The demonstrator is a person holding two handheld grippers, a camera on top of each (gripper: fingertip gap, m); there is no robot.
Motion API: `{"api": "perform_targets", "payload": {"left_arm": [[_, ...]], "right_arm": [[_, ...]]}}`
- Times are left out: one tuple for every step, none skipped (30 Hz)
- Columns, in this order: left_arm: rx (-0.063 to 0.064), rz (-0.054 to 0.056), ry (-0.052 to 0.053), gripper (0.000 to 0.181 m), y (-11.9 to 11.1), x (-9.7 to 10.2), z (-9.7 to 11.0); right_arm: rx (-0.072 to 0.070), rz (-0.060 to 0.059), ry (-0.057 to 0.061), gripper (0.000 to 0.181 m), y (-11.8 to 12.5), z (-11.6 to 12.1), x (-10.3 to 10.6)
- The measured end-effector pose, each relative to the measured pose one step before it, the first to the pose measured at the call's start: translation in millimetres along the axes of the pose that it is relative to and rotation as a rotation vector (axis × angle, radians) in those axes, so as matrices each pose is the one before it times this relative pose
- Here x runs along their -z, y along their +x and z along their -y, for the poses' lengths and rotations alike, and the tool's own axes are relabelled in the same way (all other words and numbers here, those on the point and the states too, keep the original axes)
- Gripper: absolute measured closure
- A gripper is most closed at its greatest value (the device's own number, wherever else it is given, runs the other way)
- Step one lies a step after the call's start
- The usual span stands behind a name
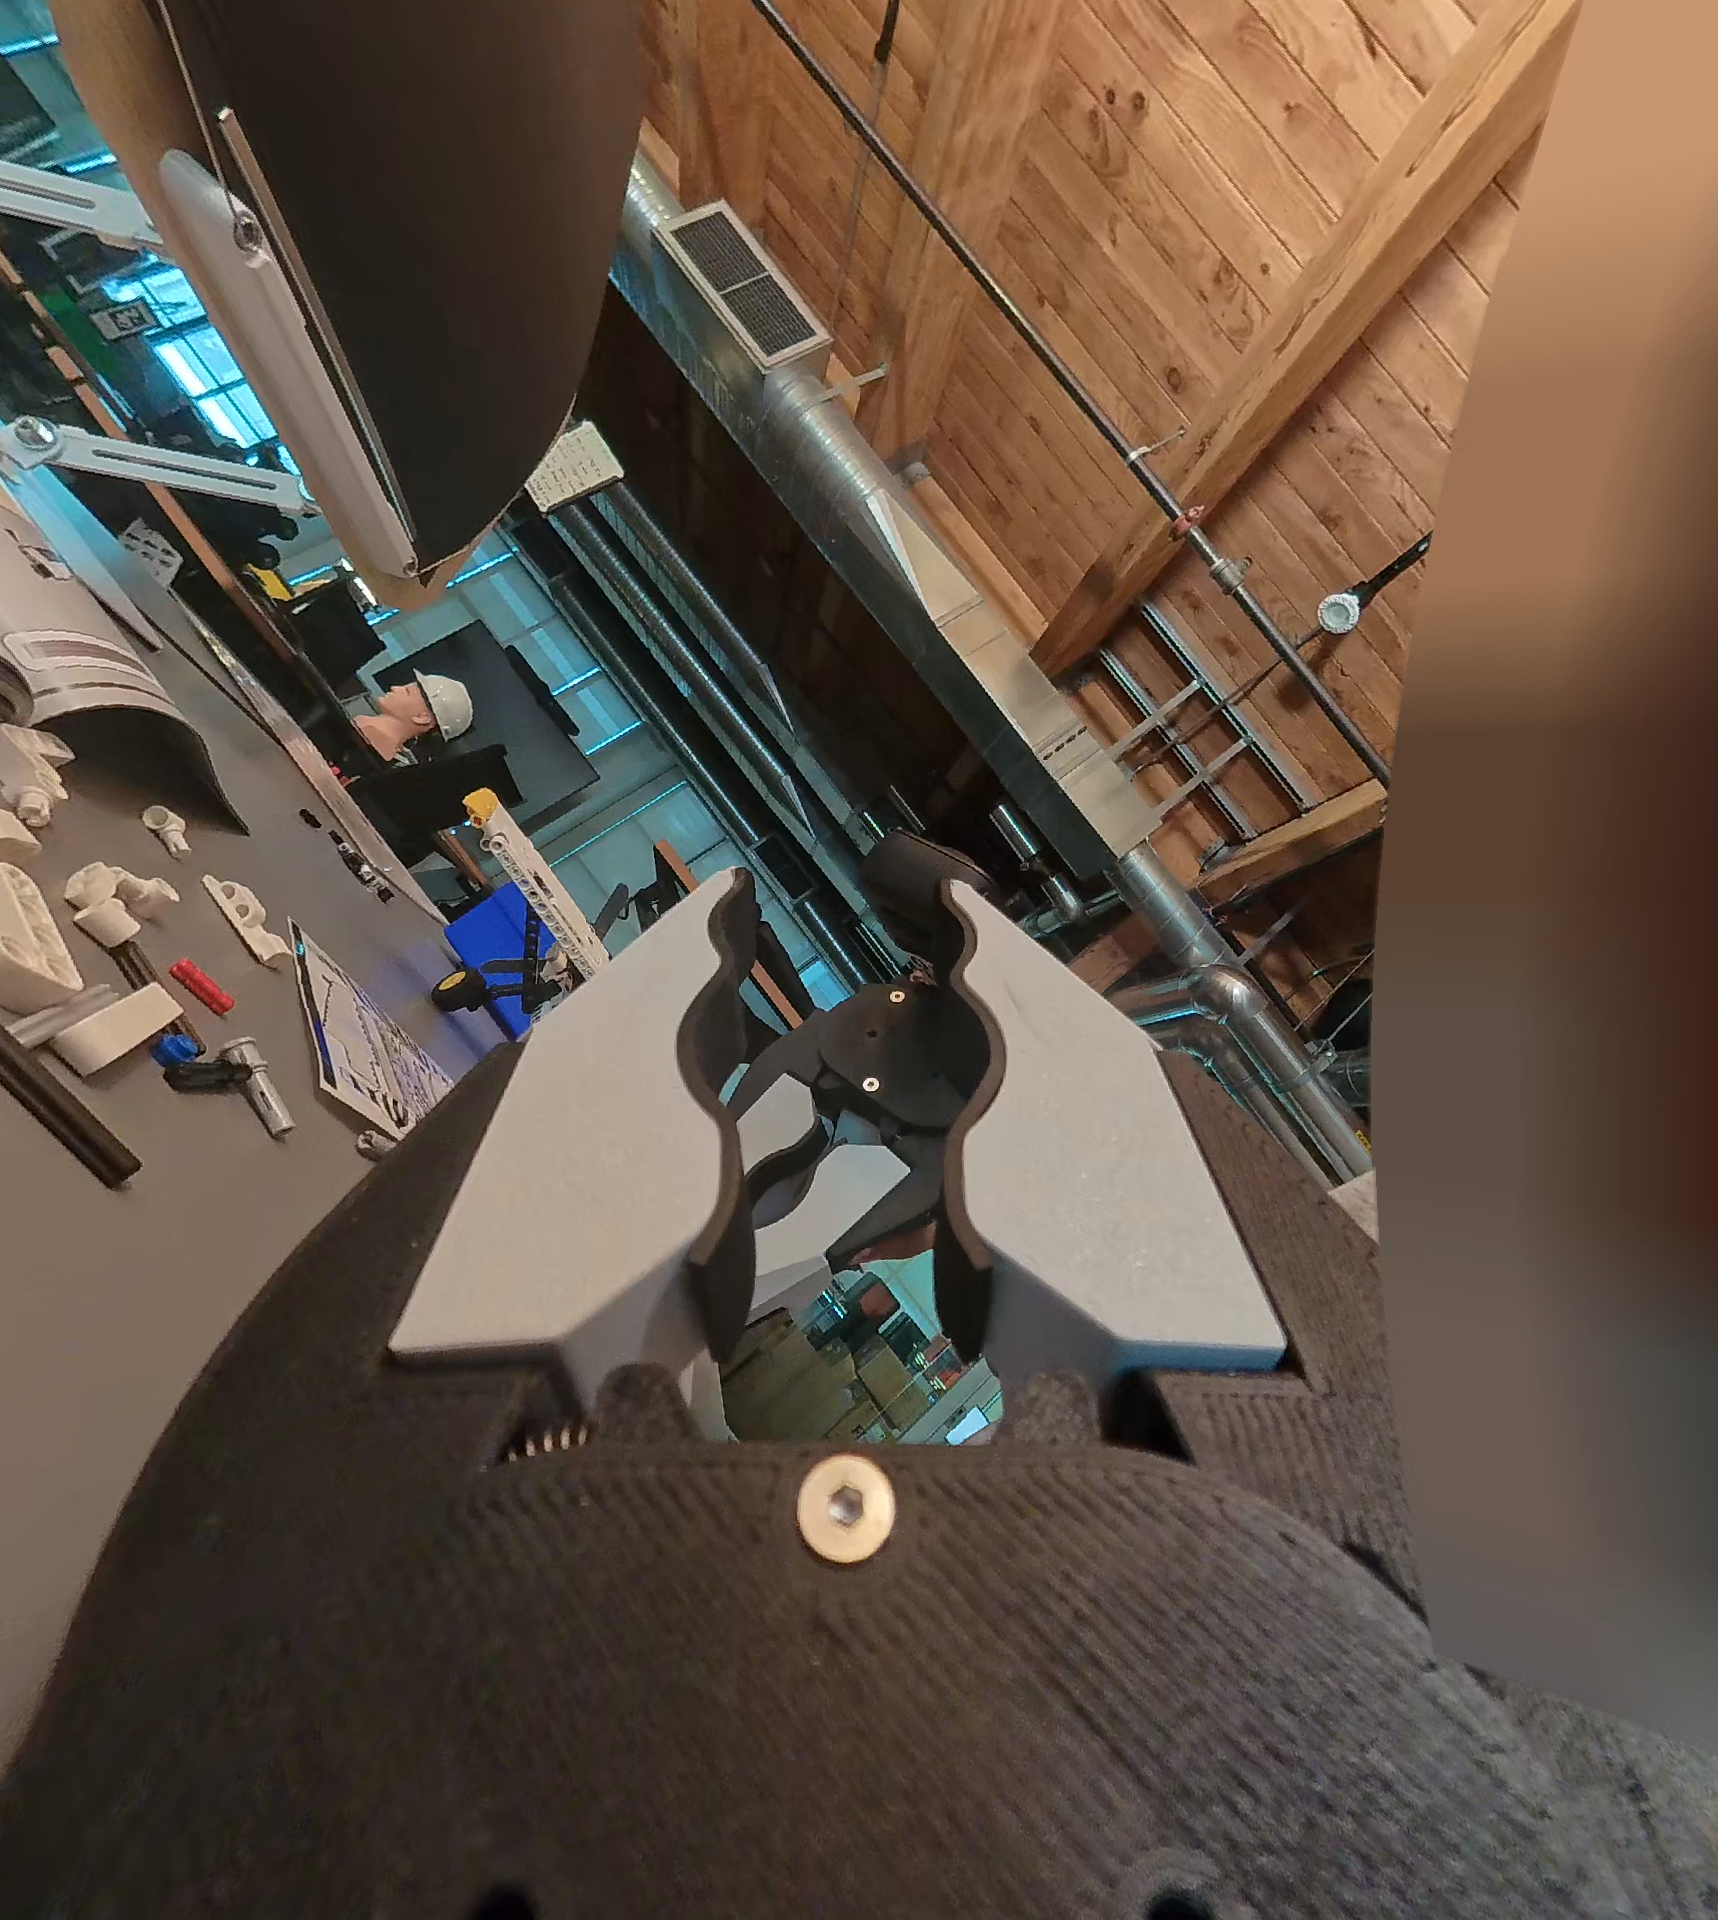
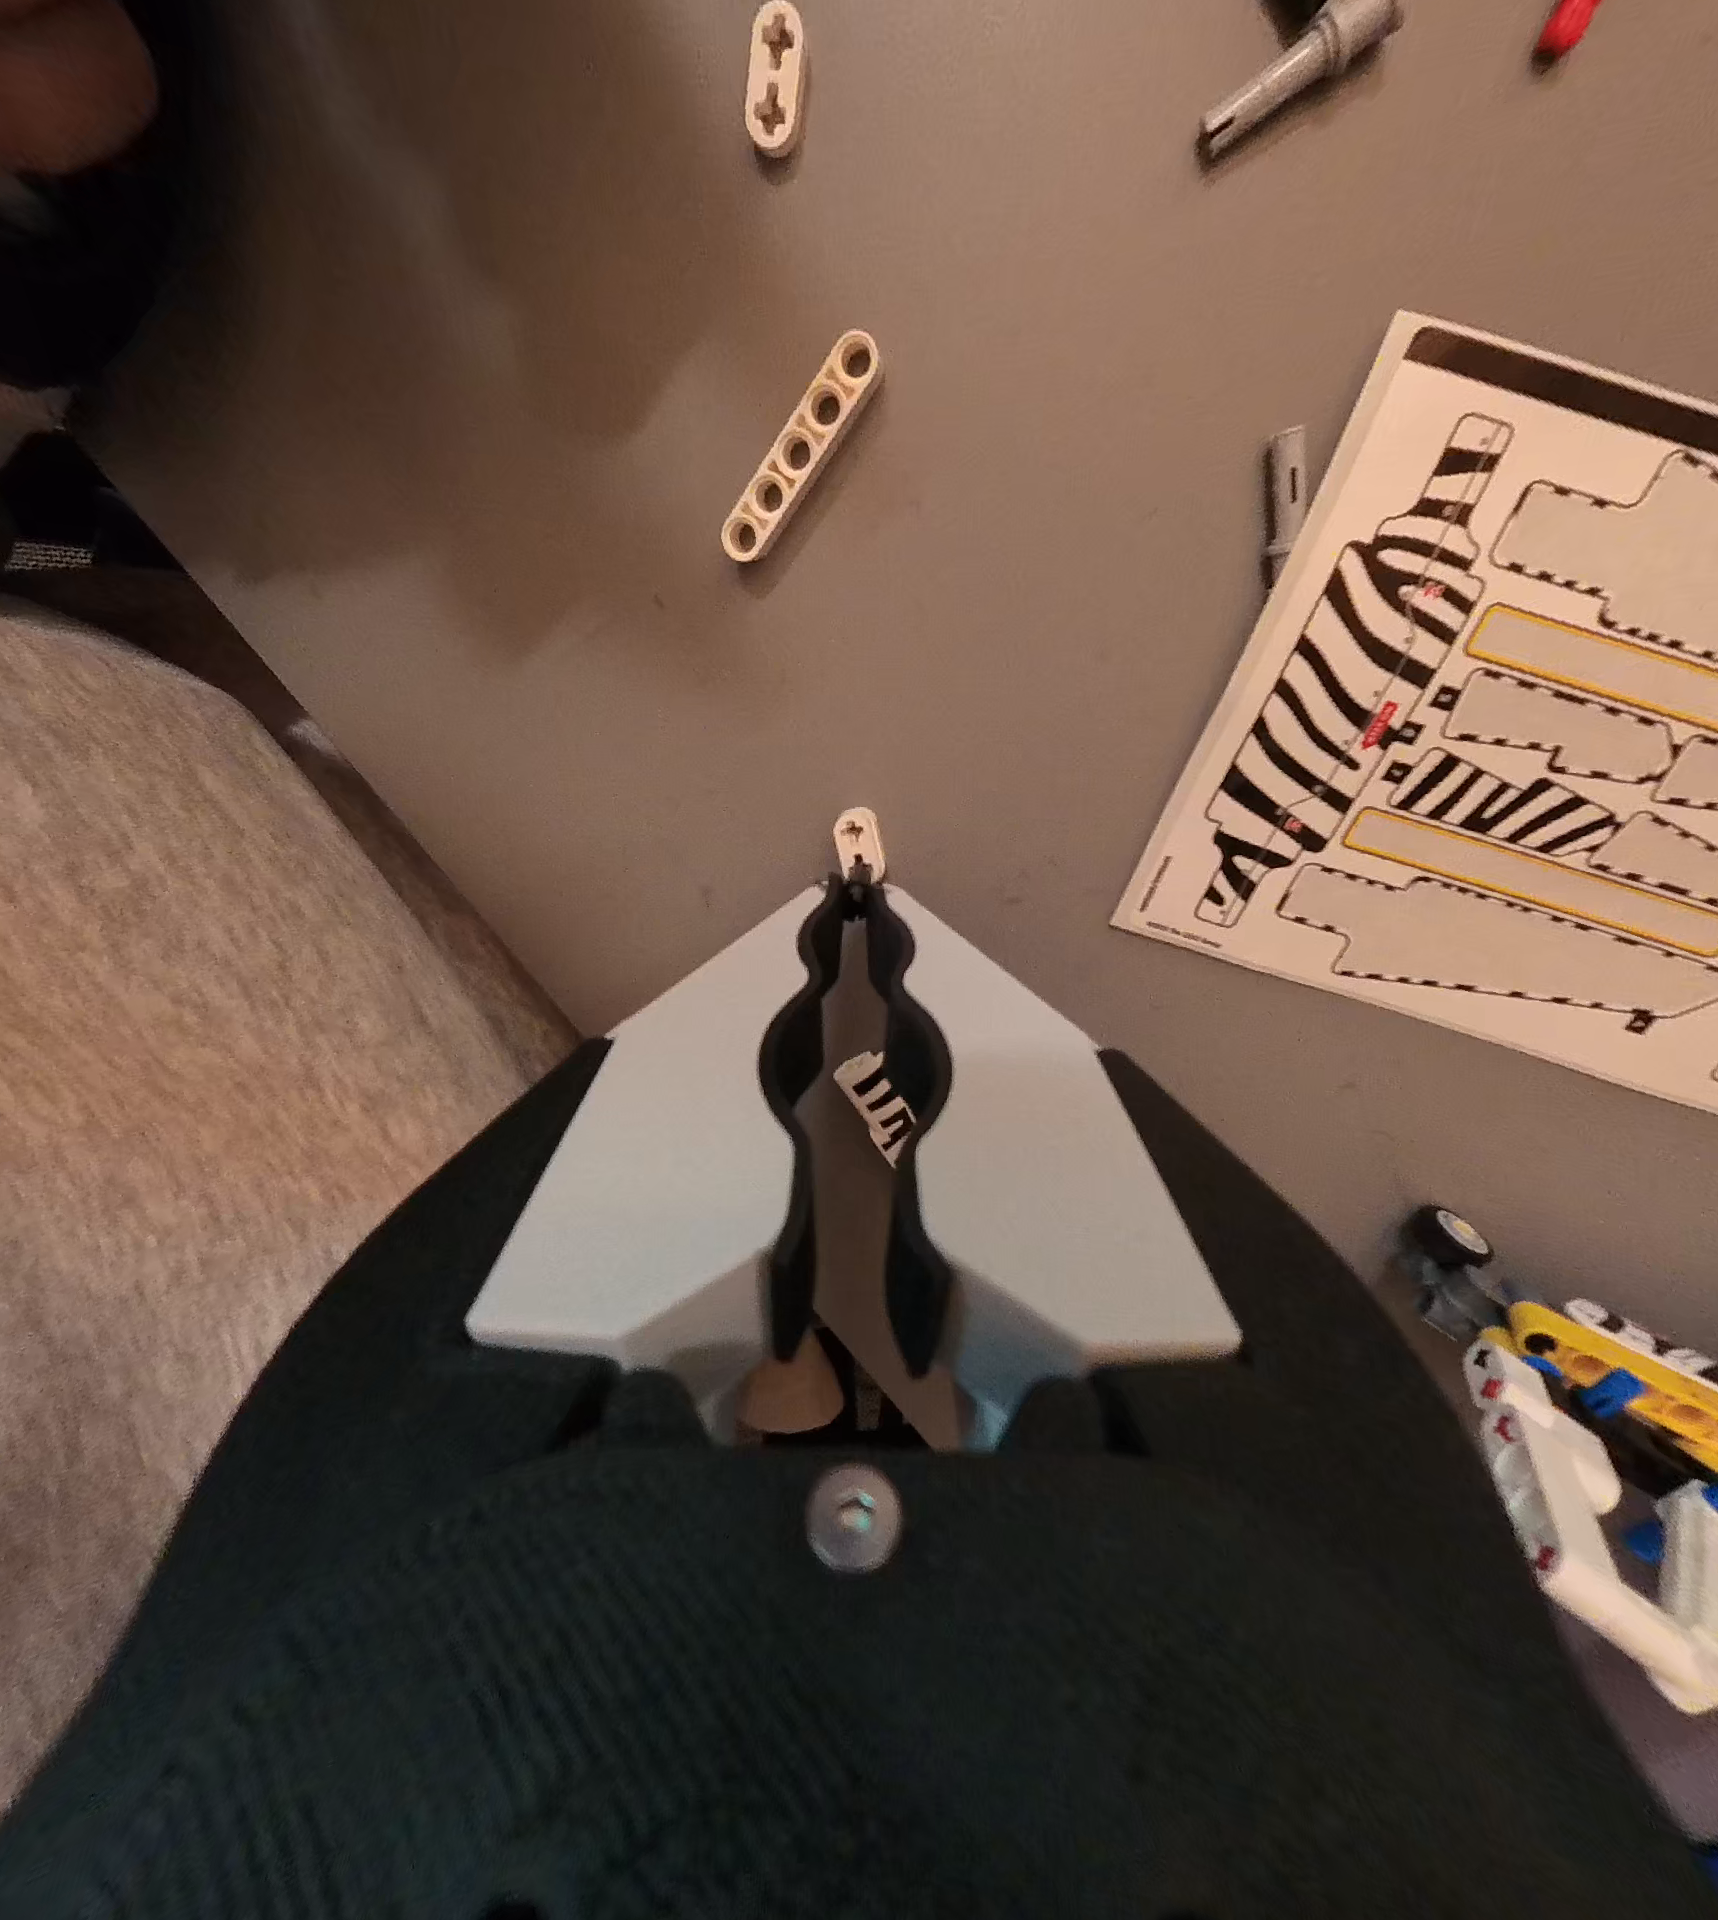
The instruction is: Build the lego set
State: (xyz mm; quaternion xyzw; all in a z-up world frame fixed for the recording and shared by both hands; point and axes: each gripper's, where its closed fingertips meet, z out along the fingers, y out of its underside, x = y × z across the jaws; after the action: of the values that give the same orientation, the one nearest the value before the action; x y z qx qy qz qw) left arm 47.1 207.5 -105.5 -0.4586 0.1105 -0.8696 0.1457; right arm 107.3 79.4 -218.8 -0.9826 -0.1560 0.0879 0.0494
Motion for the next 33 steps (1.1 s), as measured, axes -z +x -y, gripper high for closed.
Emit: {"api": "perform_targets", "payload": {"left_arm": [[-0.0002, -0.0001, 0.0000, 0.149, -0.01, 0.00, 0.00], [0.0002, 0.0002, 0.0000, 0.149, -0.07, -0.08, -0.01], [-0.0001, -0.0002, -0.0001, 0.149, 0.03, 0.01, -0.01], [-0.0003, -0.0003, 0.0000, 0.149, 0.02, 0.00, -0.01], [0.0003, 0.0000, -0.0002, 0.149, 0.02, 0.02, -0.03], [0.0001, -0.0003, -0.0001, 0.149, 0.08, -0.04, 0.11], [-0.0003, -0.0004, -0.0002, 0.149, 0.07, 0.01, -0.12], [0.0003, -0.0003, -0.0005, 0.149, 0.01, -0.05, -0.09], [0.0003, -0.0002, -0.0003, 0.149, 0.05, 0.02, -0.04], [0.0000, -0.0003, -0.0002, 0.149, 0.05, 0.01, -0.03], [0.0002, -0.0002, -0.0003, 0.149, -0.01, -0.06, -0.06], [0.0002, 0.0001, 0.0000, 0.149, 0.00, 0.00, 0.00], [-0.0001, -0.0001, -0.0001, 0.149, 0.00, 0.01, -0.02], [0.0002, 0.0000, -0.0001, 0.149, 0.01, 0.00, -0.01], [0.0003, 0.0000, -0.0002, 0.149, 0.02, 0.01, -0.02], [0.0000, 0.0000, -0.0001, 0.149, -0.05, -0.07, -0.03], [0.0002, 0.0000, -0.0001, 0.149, 0.01, 0.00, -0.01], [0.0002, 0.0000, -0.0002, 0.149, 0.05, 0.01, -0.12], [0.0005, 0.0001, 0.0000, 0.149, 0.01, 0.00, 0.00], [-0.0001, 0.0000, -0.0001, 0.149, 0.00, 0.00, -0.01], [-0.0003, 0.0000, -0.0001, 0.149, 0.01, 0.00, -0.10], [0.0006, 0.0002, 0.0000, 0.149, -0.07, 0.05, -0.03], [0.0002, 0.0002, 0.0000, 0.149, -0.02, 0.00, 0.00], [0.0001, 0.0001, 0.0001, 0.149, 0.00, -0.01, 0.01], [0.0006, 0.0000, -0.0003, 0.149, 0.07, 0.02, -0.14], [-0.0002, 0.0000, -0.0001, 0.149, 0.02, 0.00, -0.11], [0.0000, -0.0001, 0.0000, 0.149, 0.01, 0.00, 0.00], [0.0003, 0.0000, -0.0003, 0.149, -0.02, 0.07, -0.17], [0.0002, -0.0001, -0.0001, 0.149, 0.11, 0.08, -0.09], [0.0004, -0.0004, -0.0005, 0.149, 0.09, 0.04, -0.07], [0.0001, -0.0001, -0.0003, 0.149, 0.05, 0.01, -0.13], [0.0005, 0.0000, -0.0001, 0.149, 0.06, 0.00, -0.11], [0.0003, -0.0002, -0.0003, 0.149, 0.14, 0.10, -0.12]], "right_arm": [[0.0014, -0.0005, 0.0003, 0.178, -0.02, 0.10, -0.06], [0.0031, -0.0016, -0.0006, 0.178, -0.27, -0.06, -0.07], [0.0060, -0.0043, -0.0005, 0.178, -0.13, -0.12, -0.14], [0.0080, -0.0064, -0.0002, 0.178, -0.14, 0.00, -0.02], [0.0079, -0.0073, 0.0000, 0.178, -0.16, -0.14, -0.12], [0.0086, -0.0074, -0.0004, 0.178, 0.02, -0.11, -0.08], [0.0048, -0.0040, -0.0002, 0.178, -0.09, -0.09, 0.00], [0.0030, -0.0012, 0.0006, 0.178, 0.02, 0.00, -0.07], [0.0024, 0.0010, 0.0007, 0.178, -0.01, 0.01, -0.04], [0.0014, 0.0018, 0.0009, 0.178, -0.01, -0.03, -0.03], [0.0053, -0.0004, 0.0011, 0.178, -0.05, 0.01, -0.12], [0.0068, -0.0021, -0.0001, 0.178, -0.02, -0.15, -0.07], [0.0074, -0.0032, -0.0017, 0.178, 0.06, -0.10, -0.01], [0.0084, -0.0039, -0.0032, 0.178, -0.08, -0.09, -0.06], [0.0064, -0.0017, -0.0041, 0.178, 0.01, 0.02, -0.07], [0.0026, 0.0029, -0.0033, 0.178, 0.00, -0.04, -0.10], [-0.0010, 0.0058, -0.0020, 0.178, 0.02, -0.02, 0.01], [0.0005, 0.0049, -0.0013, 0.178, -0.04, -0.13, -0.15], [0.0015, 0.0036, -0.0014, 0.178, 0.02, -0.05, -0.07], [0.0012, 0.0021, -0.0030, 0.178, -0.08, 0.05, -0.03], [0.0034, 0.0002, -0.0038, 0.178, -0.09, -0.11, -0.12], [0.0041, 0.0002, -0.0024, 0.178, 0.04, 0.06, -0.11], [0.0036, 0.0017, -0.0009, 0.178, -0.01, -0.01, -0.06], [0.0022, 0.0030, 0.0004, 0.178, 0.01, -0.07, -0.08], [0.0011, 0.0034, 0.0008, 0.178, 0.02, 0.03, -0.09], [0.0017, 0.0022, -0.0014, 0.178, -0.07, -0.04, -0.11], [0.0040, -0.0010, -0.0031, 0.178, 0.07, 0.14, -0.10], [0.0059, -0.0033, -0.0037, 0.178, 0.03, -0.04, 0.00], [0.0059, -0.0029, -0.0029, 0.178, -0.05, -0.01, -0.16], [0.0047, 0.0002, -0.0006, 0.178, 0.05, 0.03, -0.10], [-0.0006, 0.0060, 0.0013, 0.178, 0.11, -0.07, -0.04], [-0.0046, 0.0095, 0.0027, 0.178, 0.07, 0.01, -0.12], [-0.0021, 0.0086, 0.0032, 0.178, 0.05, 0.13, -0.19]]}}
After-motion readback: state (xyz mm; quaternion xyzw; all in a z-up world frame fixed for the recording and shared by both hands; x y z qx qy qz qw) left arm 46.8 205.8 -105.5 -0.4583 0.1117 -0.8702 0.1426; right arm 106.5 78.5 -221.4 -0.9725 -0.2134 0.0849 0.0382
